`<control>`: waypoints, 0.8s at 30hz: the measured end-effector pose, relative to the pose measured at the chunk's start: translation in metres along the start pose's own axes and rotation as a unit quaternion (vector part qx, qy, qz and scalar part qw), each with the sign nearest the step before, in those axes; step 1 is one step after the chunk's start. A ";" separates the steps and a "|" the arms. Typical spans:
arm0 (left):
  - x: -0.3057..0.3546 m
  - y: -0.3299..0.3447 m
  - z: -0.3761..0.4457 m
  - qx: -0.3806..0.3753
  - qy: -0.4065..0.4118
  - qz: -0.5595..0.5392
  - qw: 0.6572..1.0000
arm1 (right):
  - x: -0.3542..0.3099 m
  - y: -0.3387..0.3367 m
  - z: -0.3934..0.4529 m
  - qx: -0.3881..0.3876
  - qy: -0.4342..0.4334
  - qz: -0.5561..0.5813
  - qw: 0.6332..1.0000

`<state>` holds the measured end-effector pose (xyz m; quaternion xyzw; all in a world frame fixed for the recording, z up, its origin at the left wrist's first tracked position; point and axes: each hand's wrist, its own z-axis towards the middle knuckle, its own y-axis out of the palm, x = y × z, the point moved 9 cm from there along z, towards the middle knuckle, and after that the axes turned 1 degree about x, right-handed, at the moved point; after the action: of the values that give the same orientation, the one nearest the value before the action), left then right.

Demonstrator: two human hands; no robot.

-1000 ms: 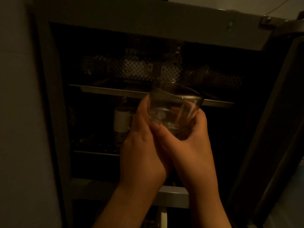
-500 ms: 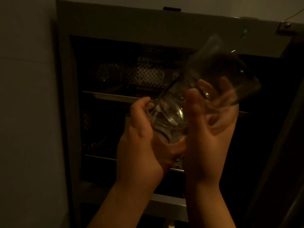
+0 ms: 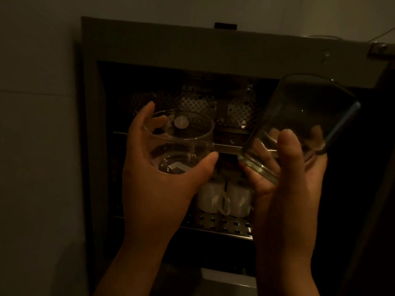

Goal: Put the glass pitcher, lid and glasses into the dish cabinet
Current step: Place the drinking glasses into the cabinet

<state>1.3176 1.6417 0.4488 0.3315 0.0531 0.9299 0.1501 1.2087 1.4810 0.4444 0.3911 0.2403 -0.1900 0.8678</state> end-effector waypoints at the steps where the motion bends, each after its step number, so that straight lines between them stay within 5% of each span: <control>1: -0.002 -0.002 0.002 0.003 -0.004 -0.011 1.000 | 0.009 -0.001 0.001 -0.020 0.032 0.018 0.999; 7: -0.016 -0.001 0.014 0.022 -0.027 -0.128 0.991 | 0.019 -0.010 0.008 0.028 0.046 -0.066 0.996; 24: -0.048 -0.015 0.024 0.135 -0.134 -0.271 0.944 | 0.036 -0.016 0.010 0.105 0.010 -0.031 0.994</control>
<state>1.3719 1.6411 0.4361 0.4429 0.2453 0.7855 0.3558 1.2325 1.4577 0.4202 0.4743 0.2397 -0.2371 0.8133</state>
